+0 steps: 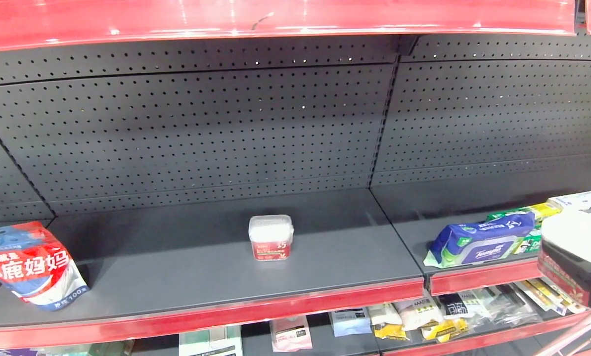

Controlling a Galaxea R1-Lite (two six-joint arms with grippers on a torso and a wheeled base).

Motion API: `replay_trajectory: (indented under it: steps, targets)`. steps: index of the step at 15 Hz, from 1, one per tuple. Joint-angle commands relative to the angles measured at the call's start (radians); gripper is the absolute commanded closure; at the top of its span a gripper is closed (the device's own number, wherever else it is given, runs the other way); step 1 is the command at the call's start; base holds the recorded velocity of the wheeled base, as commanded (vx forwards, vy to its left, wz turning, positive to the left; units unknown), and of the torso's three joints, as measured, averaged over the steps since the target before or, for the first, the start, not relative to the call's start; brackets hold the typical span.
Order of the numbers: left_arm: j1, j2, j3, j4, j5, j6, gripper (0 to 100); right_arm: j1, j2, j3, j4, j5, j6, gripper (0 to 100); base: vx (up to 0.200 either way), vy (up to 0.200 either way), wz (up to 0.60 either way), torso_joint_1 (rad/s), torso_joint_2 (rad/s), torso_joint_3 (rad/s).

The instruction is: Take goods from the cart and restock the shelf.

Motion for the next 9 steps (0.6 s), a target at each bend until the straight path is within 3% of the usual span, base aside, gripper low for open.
replay_trajectory:
  steps: [1,3,5,6,7,8,9]
  targets:
    - [-0.002,0.013,-0.001,0.0,0.0,-0.001,0,0.002,-0.161,0.038,-0.001,0.025,0.001,100,0.0,0.0,0.0,0.0,0.0,0.0]
    - [-0.002,0.012,-0.002,0.0,-0.038,0.005,0,0.004,-0.257,0.083,0.002,0.029,-0.003,100,0.0,0.0,0.0,0.0,0.0,0.0]
    - [-0.002,0.019,-0.002,0.0,-0.04,0.016,0,0.007,-0.296,0.101,0.002,0.029,0.003,100,0.0,0.0,0.0,0.0,0.0,0.0]
    - [-0.002,0.021,-0.007,0.0,-0.038,0.032,0,0.007,-0.31,0.092,0.002,0.026,0.006,100,0.0,0.0,0.0,0.0,0.0,0.0]
    - [-0.002,0.049,-0.074,0.01,-0.038,0.059,0,0.002,-0.322,0.089,0.001,0.023,0.006,100,0.0,0.0,0.0,0.0,0.0,0.0]
    - [-0.003,0.24,-0.226,0.027,-0.037,0.016,0,-0.001,-0.348,0.092,0.002,0.02,0.006,100,0.0,0.0,0.0,0.0,0.0,0.0]
    - [-0.005,0.352,-0.3,0.021,-0.04,-0.101,0,-0.005,-0.363,0.101,0.004,0.012,0.006,100,0.0,0.0,0.0,0.0,0.0,0.0]
